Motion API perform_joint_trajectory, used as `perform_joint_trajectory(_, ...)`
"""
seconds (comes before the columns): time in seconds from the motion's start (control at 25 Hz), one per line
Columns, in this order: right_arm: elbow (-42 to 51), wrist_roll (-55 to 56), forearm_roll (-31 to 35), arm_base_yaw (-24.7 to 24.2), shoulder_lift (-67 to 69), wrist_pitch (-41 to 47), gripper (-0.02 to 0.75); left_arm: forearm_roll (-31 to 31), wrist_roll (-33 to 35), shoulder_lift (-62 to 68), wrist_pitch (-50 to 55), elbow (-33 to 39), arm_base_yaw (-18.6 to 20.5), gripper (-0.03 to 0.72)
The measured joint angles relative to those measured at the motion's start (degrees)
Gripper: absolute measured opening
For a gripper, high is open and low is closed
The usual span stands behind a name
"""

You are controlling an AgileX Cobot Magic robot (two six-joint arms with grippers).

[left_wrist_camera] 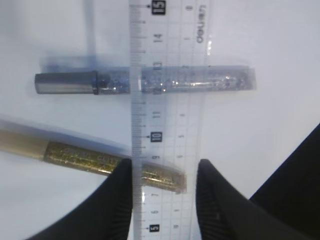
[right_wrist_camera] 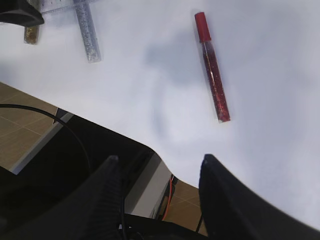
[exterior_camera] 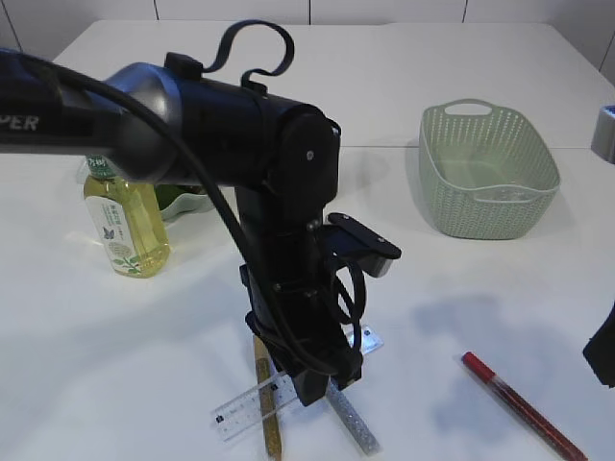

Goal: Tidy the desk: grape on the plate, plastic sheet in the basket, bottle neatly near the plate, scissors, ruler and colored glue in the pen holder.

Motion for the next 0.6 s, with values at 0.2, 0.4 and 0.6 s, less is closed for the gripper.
perform_joint_trajectory(0.2, 0.0, 0.0, 0.0, 0.0, 0.0, 0.0, 0.404, -1.0, -0.2, -3.3, 0.1, 0.0, 0.9, 0.281)
perform_joint_trajectory(0.4, 0.0, 0.0, 0.0, 0.0, 0.0, 0.0, 0.404, -2.1, -0.5, -7.7, -0.5, 2.3, 1.2, 0.281)
perform_joint_trajectory(0.6, 0.0, 0.0, 0.0, 0.0, 0.0, 0.0, 0.404, -2.7, -0.9, -14.8, -9.5, 11.4, 1.3, 0.281)
